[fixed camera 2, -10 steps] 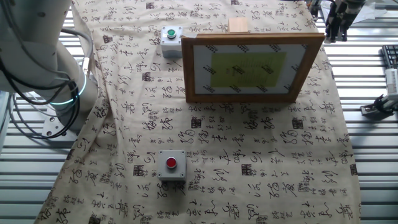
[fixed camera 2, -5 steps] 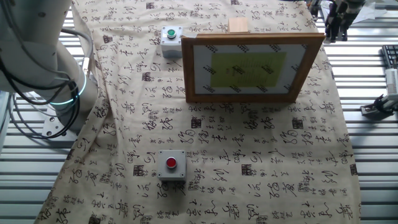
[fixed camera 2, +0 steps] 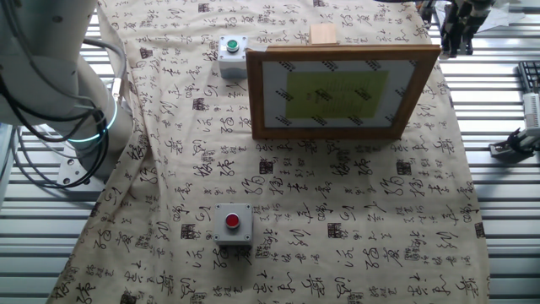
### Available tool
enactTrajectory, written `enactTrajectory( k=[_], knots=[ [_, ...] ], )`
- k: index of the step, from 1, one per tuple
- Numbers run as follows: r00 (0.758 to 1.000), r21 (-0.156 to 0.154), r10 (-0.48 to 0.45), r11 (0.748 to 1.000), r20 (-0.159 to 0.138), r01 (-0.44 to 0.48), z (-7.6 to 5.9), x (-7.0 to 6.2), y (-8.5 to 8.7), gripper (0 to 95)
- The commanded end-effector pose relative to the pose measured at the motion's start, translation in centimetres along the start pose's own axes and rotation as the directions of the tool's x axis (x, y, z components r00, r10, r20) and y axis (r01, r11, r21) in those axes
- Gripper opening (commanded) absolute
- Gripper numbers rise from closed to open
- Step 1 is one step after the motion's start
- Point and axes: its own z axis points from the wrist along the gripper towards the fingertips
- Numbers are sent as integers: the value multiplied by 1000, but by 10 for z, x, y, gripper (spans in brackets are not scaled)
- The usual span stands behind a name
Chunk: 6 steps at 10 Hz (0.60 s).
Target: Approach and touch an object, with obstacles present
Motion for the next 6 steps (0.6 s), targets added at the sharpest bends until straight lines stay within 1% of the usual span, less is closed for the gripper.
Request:
enactTrajectory(
  k=[1,3,6],
  knots=[
    [999,2,-47,999,-6,47,0,-1,0,0],
    [997,0,-80,997,-3,80,0,-1,0,0],
    [996,-7,-91,996,-1,91,0,-1,0,0]
  ],
)
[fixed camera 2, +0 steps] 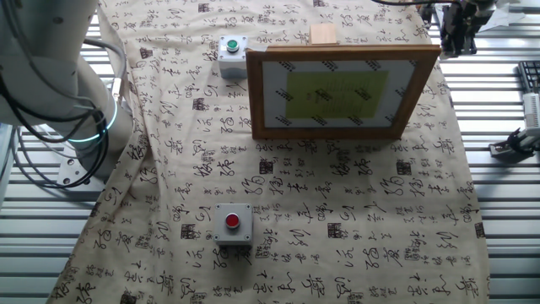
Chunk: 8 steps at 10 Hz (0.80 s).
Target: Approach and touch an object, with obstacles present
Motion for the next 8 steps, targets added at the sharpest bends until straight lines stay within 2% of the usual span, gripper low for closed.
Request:
enactTrajectory(
  k=[1,4,6,7,8],
  knots=[
    [1000,0,2,1000,0,-2,0,0,0,0],
    [1000,-1,29,1000,-5,-29,1,0,2,0],
    [999,0,38,999,-10,-38,-6,1,9,0],
    [999,-1,44,999,-11,-44,-11,12,18,0],
    [999,-1,49,999,-9,-49,-11,21,23,0]
  ],
)
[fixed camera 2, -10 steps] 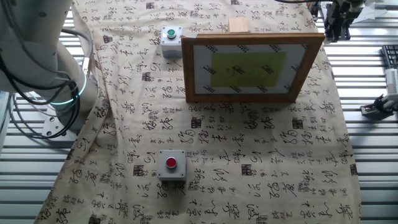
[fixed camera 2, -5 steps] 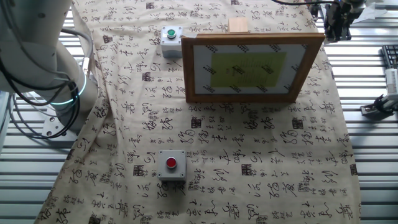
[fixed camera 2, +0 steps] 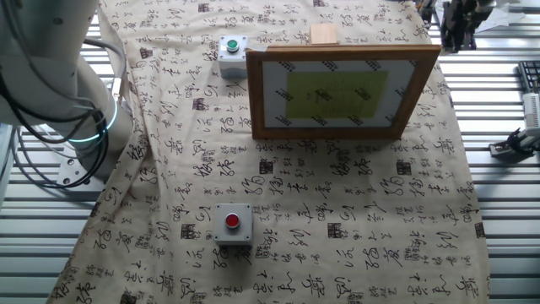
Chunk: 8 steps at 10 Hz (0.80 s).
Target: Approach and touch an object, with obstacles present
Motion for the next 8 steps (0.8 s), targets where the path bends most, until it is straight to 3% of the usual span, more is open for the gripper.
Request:
enactTrajectory(
  k=[1,2,6,8],
  knots=[
    [1000,4,10,1000,22,-10,6,35,13,0],
    [999,1,22,1000,25,-22,11,66,27,0],
    [998,-1,65,998,25,-65,11,143,70,0],
    [997,-5,79,997,25,-79,18,181,88,0]
  ],
)
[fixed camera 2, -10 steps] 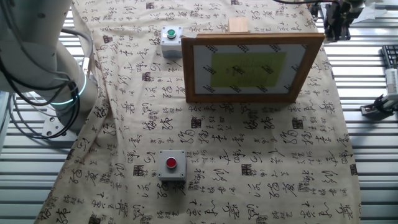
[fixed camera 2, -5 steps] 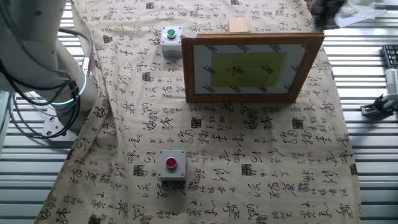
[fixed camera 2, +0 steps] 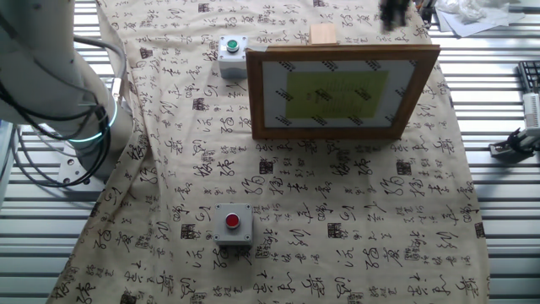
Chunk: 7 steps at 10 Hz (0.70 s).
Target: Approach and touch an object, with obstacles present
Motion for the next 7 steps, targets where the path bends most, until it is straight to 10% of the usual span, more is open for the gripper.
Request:
enactTrajectory(
  k=[1,4,7],
  knots=[
    [1000,2,21,1000,7,-21,8,62,21,0],
    [1000,6,25,1000,10,-25,21,93,27,0],
    [1000,16,13,1000,10,-13,22,97,28,0]
  ],
)
